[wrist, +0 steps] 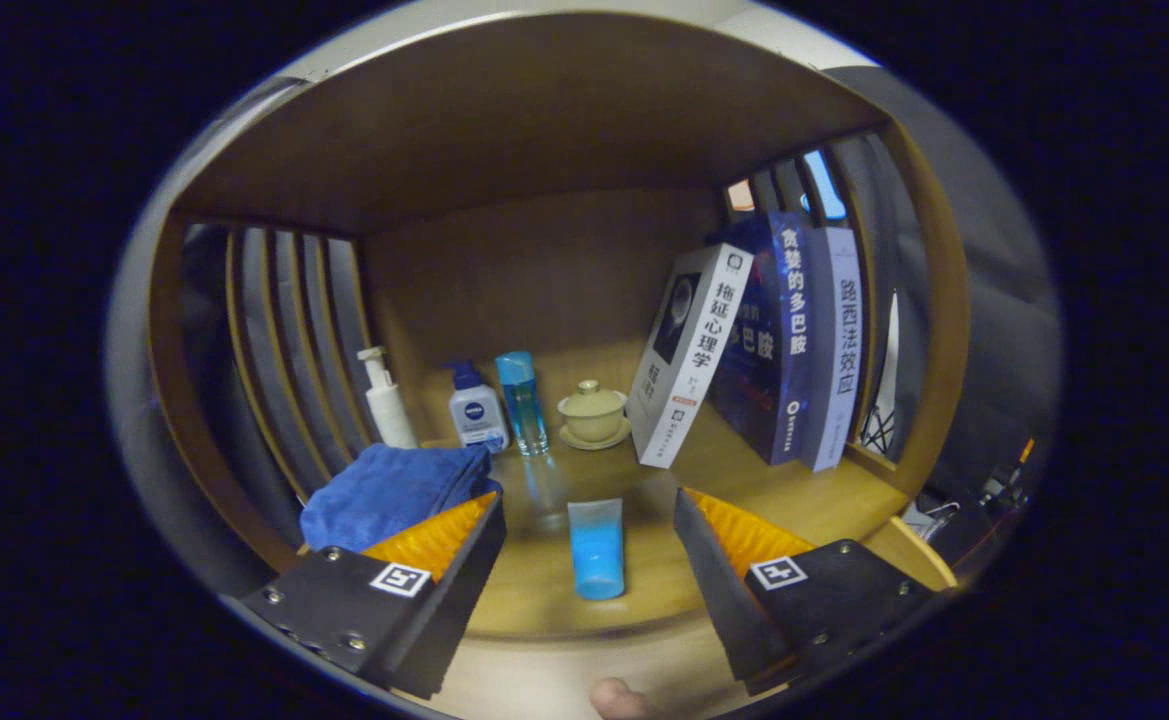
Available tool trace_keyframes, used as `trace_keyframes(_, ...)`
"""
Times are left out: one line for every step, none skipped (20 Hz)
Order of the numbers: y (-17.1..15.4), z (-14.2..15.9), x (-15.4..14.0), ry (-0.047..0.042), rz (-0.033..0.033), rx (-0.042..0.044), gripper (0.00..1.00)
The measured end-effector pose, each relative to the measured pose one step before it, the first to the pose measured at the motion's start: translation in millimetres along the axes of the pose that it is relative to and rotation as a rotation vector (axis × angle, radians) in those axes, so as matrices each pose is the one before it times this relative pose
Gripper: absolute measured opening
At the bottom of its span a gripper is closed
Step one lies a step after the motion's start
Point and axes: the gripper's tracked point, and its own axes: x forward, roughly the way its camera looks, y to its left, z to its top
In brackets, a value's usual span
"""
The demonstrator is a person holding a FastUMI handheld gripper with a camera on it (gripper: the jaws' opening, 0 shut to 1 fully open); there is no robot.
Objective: Pull open the drawer, take out the items inside it, and place them on the countertop above the cabinet.
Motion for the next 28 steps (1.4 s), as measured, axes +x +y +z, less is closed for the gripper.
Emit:
trace_keyframes(-1.53, 1.55, -13.68, -0.00826, 0.00417, -0.01384, 1.00)
trace_keyframes(-1.60, 2.17, -14.26, -0.01281, 0.00499, -0.01689, 1.00)
trace_keyframes(-1.76, -1.95, -15.04, -0.01032, 0.00156, -0.01196, 1.00)
trace_keyframes(-2.43, 1.53, -15.54, -0.01136, 0.00268, -0.00871, 1.00)
trace_keyframes(-0.76, 0.04, -16.69, -0.01931, 0.00876, -0.00319, 1.00)
trace_keyframes(-0.08, 1.31, -12.40, -0.00837, 0.01284, 0.00231, 1.00)
trace_keyframes(0.06, -3.44, -15.20, -0.01137, 0.01103, 0.00797, 1.00)
trace_keyframes(0.42, -3.66, -15.84, -0.00470, 0.02167, 0.00344, 1.00)
trace_keyframes(0.10, -4.02, -16.06, -0.00815, 0.01619, 0.00024, 1.00)
trace_keyframes(-1.94, -6.10, -16.59, -0.00455, 0.00839, -0.00103, 1.00)
trace_keyframes(-1.41, -6.24, -19.02, -0.00413, 0.00850, 0.00304, 1.00)
trace_keyframes(0.41, -6.27, -15.41, -0.01092, 0.00901, 0.00299, 1.00)
trace_keyframes(-1.23, -7.11, -13.80, -0.00431, 0.00030, -0.00438, 1.00)
trace_keyframes(-0.39, -9.25, -13.86, -0.00137, 0.00223, -0.01401, 1.00)
trace_keyframes(-0.80, -8.38, -11.54, -0.00101, 0.00066, -0.01949, 1.00)
trace_keyframes(0.84, -7.13, -11.58, -0.00622, 0.00451, -0.01253, 1.00)
trace_keyframes(1.64, -7.75, -10.00, -0.00216, 0.01316, -0.00413, 1.00)
trace_keyframes(1.01, -8.35, -8.50, -0.00350, 0.00893, 0.00183, 1.00)
trace_keyframes(0.09, -7.83, -6.54, 0.00134, 0.00893, 0.00327, 1.00)
trace_keyframes(-0.53, -8.33, -4.69, -0.00051, 0.00844, -0.00017, 1.00)
trace_keyframes(-3.31, -8.03, -4.63, 0.00184, -0.00903, 0.00078, 1.00)
trace_keyframes(-2.99, -8.33, -4.08, -0.00002, -0.00318, -0.00625, 1.00)
trace_keyframes(-2.39, -7.18, -2.00, -0.01248, -0.00534, -0.01907, 1.00)
trace_keyframes(-4.61, -5.51, -1.30, -0.03056, -0.01984, -0.01827, 1.00)
trace_keyframes(-1.69, -8.56, -0.05, -0.02851, -0.01269, -0.01780, 1.00)
trace_keyframes(2.21, -15.42, 2.73, -0.00374, -0.00295, -0.01263, 1.00)
trace_keyframes(3.73, -16.63, 0.66, 0.01993, 0.00164, 0.00049, 1.00)
trace_keyframes(6.99, -16.34, 0.47, 0.03108, 0.01188, -0.00088, 1.00)
